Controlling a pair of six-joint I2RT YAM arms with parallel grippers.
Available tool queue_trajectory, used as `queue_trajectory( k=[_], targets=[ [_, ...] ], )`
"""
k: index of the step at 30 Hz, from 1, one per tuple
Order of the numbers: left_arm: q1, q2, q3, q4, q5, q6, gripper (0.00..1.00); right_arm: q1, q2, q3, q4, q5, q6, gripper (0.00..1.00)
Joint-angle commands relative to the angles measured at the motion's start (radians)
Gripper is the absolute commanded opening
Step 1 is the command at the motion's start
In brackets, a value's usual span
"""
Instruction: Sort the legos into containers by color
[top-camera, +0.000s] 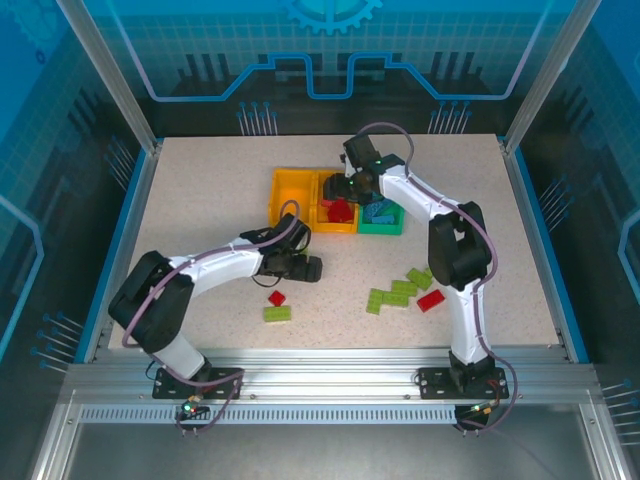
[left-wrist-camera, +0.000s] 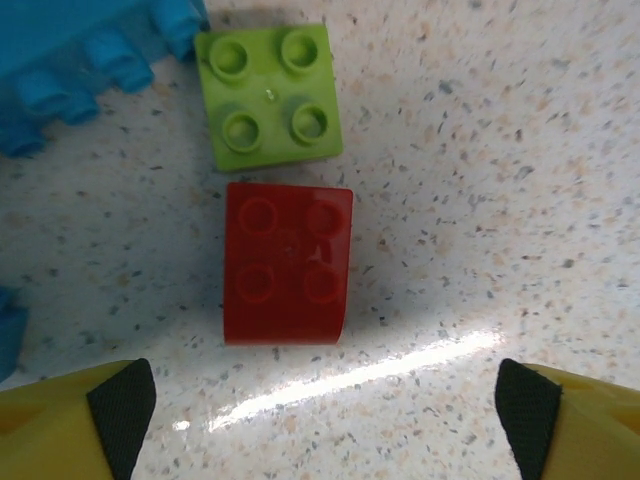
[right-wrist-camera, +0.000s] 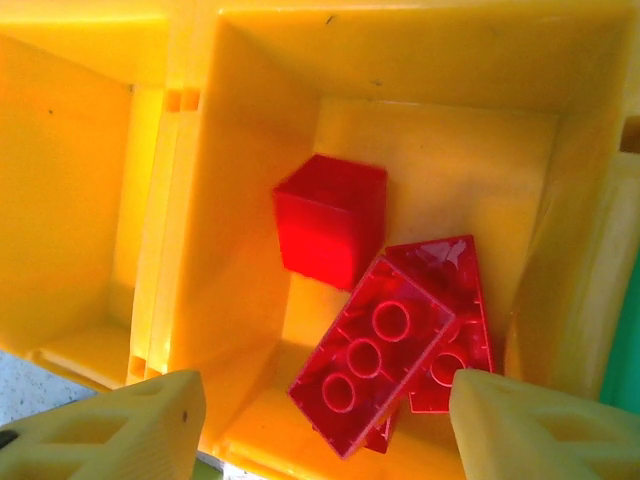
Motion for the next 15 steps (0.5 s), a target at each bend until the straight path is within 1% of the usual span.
queue_trajectory(
  k=[1,6,8,9,11,13,15],
  targets=[
    [-0.002,0.052,0.061,0.005,-0.01,0.033,0.9,-0.004,-0.09,-0.082,-0.007,0.018,0.003,0.7],
    [-0.002,0.121,0.107,-0.003,-0.042,0.04,0.86,-0.011,-0.226,-0.22,0.023,0.06,-0.019,0.72],
    [-0.002,0.139,0.116,0.002,-0.049,0.045,0.83,-0.018,-0.28,-0.277,0.028,0.075,-0.034,0.72],
    [-0.001,0.151,0.122,0.003,-0.053,0.047,0.8,-0.024,-0.309,-0.306,0.028,0.083,-0.042,0.73],
    [-0.002,0.17,0.134,-0.002,-0.054,0.049,0.69,-0.036,-0.36,-0.362,0.03,0.1,-0.051,0.73],
    [-0.001,0.18,0.138,-0.007,-0.045,0.045,0.53,-0.059,-0.409,-0.415,0.029,0.112,-0.057,0.74],
    [-0.001,0.177,0.131,-0.007,-0.035,0.035,0.4,-0.089,-0.451,-0.463,0.032,0.113,-0.059,0.74]
  ],
)
